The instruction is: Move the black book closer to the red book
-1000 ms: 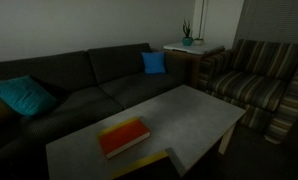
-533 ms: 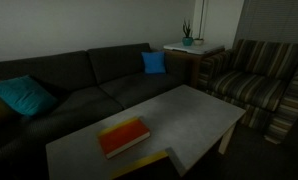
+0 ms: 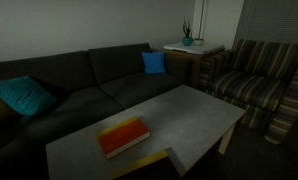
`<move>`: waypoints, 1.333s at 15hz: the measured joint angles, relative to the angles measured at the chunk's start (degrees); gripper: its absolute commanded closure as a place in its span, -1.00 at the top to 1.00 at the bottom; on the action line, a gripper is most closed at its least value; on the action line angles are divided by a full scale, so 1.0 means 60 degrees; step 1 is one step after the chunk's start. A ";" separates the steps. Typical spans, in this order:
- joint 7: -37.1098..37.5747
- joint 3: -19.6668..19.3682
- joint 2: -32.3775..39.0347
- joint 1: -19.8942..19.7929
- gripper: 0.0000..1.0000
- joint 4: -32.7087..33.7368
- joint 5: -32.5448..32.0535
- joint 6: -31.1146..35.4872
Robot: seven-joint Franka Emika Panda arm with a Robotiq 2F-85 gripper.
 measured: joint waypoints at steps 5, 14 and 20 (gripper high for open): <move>-0.1322 -0.0121 0.2241 -0.0010 1.00 0.0764 0.0388 0.0009; -0.2028 0.0040 0.4194 -0.0097 1.00 0.1613 0.0817 -0.0088; -0.1212 0.0549 0.4874 -0.0118 1.00 0.1640 0.1064 -0.0042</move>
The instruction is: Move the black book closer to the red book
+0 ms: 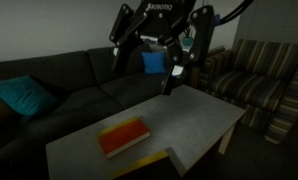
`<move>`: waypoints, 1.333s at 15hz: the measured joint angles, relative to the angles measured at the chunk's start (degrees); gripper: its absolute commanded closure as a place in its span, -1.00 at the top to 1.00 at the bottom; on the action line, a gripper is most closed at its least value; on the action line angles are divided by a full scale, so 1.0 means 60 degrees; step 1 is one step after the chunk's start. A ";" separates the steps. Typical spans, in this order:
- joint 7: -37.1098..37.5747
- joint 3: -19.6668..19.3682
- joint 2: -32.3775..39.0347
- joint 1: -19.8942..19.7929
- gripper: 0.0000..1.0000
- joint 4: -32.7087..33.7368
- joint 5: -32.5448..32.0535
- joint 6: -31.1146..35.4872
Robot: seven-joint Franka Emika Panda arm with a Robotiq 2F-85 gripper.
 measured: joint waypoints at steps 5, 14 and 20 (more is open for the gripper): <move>0.1143 0.0513 0.1897 0.0038 1.00 0.0573 0.0069 0.0096; 0.1457 0.0742 0.3050 0.0028 1.00 0.1245 0.0060 -0.0035; 0.2084 0.0645 0.3604 -0.0012 1.00 0.1874 -0.0110 0.0774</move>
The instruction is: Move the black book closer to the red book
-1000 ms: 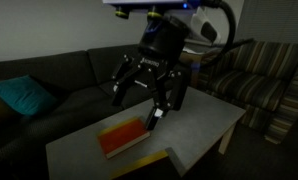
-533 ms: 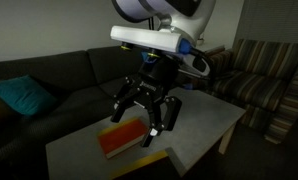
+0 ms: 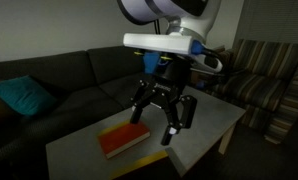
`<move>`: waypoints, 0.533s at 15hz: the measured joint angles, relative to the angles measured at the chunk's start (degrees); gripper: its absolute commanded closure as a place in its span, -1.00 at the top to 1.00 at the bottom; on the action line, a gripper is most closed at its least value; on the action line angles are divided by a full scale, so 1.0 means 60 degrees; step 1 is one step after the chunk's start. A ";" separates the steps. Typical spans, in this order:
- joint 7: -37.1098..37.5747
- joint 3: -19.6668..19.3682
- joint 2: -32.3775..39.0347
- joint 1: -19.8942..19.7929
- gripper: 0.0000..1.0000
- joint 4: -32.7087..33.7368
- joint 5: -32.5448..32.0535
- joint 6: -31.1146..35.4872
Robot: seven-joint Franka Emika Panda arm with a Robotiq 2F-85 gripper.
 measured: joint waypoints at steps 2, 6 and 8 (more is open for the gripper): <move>0.0261 -0.0031 0.0773 -0.0194 1.00 0.0803 0.0165 0.0760; 0.0329 0.0050 0.2495 -0.0880 1.00 0.2615 0.1033 0.1005; 0.0329 0.0081 0.2777 -0.1003 1.00 0.2917 0.1065 0.0995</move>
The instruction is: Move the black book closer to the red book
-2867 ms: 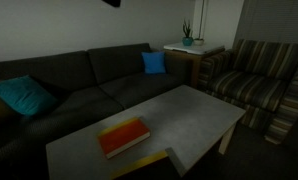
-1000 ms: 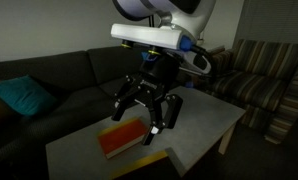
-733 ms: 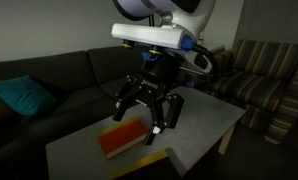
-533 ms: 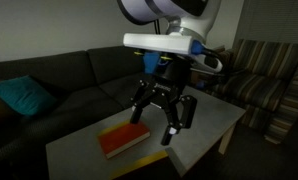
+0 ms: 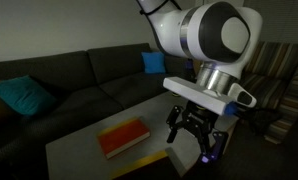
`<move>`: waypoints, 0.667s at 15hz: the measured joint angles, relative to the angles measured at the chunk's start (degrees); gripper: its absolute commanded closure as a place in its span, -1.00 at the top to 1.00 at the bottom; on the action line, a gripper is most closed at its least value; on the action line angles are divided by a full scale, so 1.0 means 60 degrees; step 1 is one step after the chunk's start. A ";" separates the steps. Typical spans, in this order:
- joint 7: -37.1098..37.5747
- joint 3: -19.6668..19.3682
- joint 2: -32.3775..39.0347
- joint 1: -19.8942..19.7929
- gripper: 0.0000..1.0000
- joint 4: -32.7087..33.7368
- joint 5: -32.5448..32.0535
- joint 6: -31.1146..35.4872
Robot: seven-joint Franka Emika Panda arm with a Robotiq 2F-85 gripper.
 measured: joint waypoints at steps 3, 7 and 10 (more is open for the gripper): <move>0.0009 0.0058 -0.0007 0.0011 1.00 0.0097 0.0005 -0.0033; 0.0013 0.0072 -0.0008 0.0012 1.00 0.0114 0.0005 -0.0043; 0.0013 0.0071 -0.0008 0.0012 1.00 0.0114 0.0005 -0.0046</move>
